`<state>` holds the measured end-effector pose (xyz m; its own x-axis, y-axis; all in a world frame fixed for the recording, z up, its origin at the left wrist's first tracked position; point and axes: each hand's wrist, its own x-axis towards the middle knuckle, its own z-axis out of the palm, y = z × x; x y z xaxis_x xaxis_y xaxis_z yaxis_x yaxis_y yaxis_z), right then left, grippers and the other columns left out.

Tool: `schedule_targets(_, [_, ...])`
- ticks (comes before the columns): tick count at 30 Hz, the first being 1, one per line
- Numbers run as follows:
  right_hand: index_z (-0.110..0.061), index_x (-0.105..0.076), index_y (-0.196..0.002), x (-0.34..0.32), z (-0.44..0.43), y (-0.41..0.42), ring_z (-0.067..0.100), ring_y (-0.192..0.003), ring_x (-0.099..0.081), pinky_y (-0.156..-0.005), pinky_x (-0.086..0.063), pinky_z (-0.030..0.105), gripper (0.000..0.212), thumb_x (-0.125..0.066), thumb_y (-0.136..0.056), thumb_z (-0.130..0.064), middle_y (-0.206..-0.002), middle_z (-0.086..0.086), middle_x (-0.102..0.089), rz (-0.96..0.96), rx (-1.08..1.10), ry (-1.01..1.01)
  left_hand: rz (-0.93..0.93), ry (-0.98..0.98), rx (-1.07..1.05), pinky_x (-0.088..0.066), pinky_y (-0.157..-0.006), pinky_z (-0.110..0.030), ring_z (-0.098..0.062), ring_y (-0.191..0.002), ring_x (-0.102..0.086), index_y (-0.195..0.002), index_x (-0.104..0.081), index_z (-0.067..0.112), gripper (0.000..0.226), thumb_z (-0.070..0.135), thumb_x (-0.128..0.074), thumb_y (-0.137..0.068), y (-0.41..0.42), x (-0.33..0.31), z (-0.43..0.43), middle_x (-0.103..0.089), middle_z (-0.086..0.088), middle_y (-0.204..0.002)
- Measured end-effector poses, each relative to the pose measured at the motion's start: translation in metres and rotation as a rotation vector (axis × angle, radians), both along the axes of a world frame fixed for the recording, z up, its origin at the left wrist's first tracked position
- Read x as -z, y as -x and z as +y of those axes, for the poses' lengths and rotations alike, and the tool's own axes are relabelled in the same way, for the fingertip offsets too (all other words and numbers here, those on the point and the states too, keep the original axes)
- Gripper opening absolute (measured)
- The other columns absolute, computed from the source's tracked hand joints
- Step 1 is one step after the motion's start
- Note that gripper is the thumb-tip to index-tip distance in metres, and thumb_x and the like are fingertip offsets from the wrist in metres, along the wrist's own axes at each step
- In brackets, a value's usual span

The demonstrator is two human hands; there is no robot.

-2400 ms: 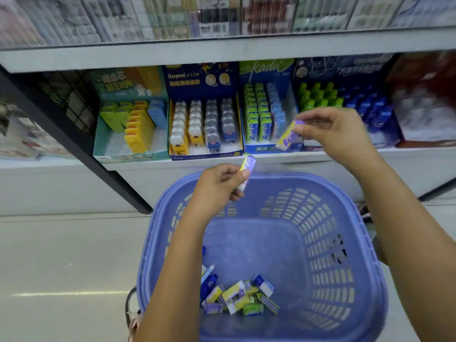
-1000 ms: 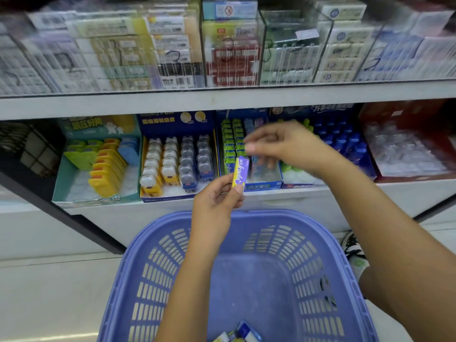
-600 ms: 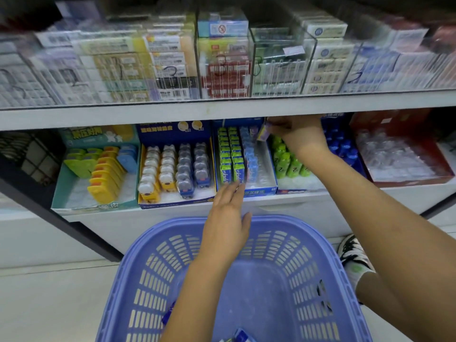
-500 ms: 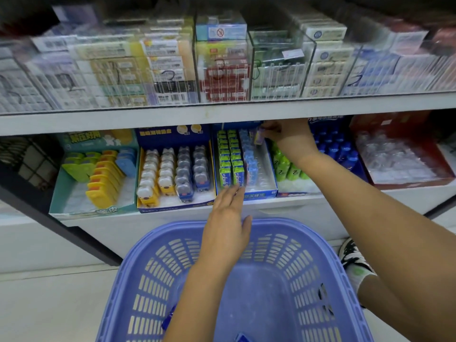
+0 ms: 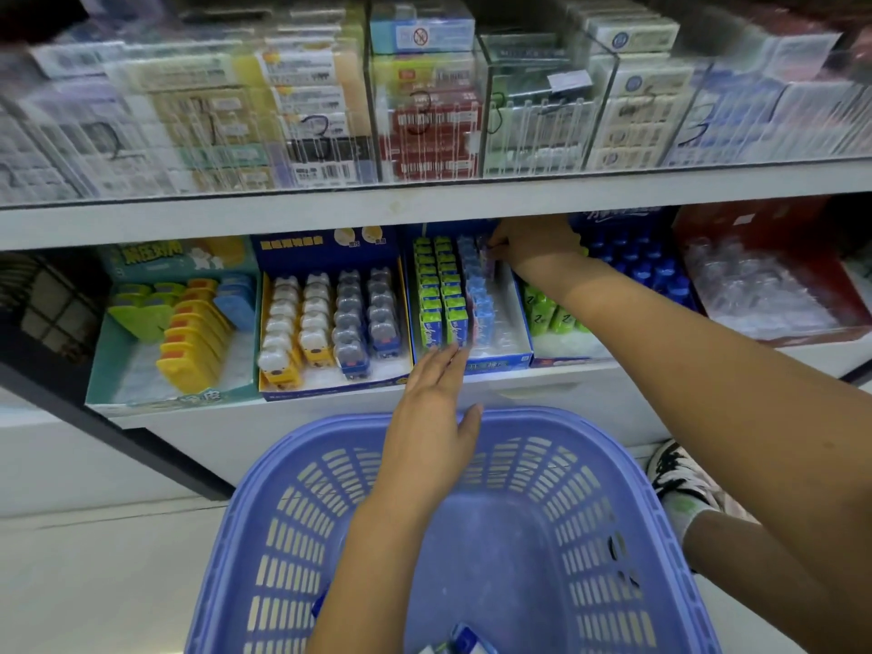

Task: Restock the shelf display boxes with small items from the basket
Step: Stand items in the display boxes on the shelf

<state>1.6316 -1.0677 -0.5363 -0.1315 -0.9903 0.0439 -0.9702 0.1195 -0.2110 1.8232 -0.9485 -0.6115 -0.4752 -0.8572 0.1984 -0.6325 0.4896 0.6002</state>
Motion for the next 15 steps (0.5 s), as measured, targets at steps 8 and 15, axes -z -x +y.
schedule_targets(8, [-0.012, -0.066, -0.075, -0.002, 0.096, -0.029, 0.020, -0.070, -0.056, -0.056, -0.027, 0.024, 0.023, -0.067, -0.083, -0.033, -0.070, 0.003, -0.060, -0.166, -0.197, 0.165, 0.224, -0.161, -0.060, -0.047, -0.080, -0.018, -0.012, -0.086, -0.062, -0.105, -0.066, 0.012, 0.017, 0.012, -0.058, -0.090, -0.034, -0.009, 0.015, -0.066, 0.003, -0.094])
schedule_targets(15, [-0.014, -0.069, -0.101, 0.123, 0.181, -0.087, 0.020, -0.095, -0.062, -0.072, -0.041, 0.023, 0.025, -0.071, -0.080, -0.029, -0.101, 0.004, -0.069, -0.162, -0.392, -0.694, -0.509, -0.684, 0.083, -0.044, -0.084, -0.024, -0.022, -0.108, -0.060, -0.116, -0.064, 0.011, 0.029, 0.011, -0.057, -0.088, -0.068, 0.078, 0.055, -0.065, -0.009, -0.118])
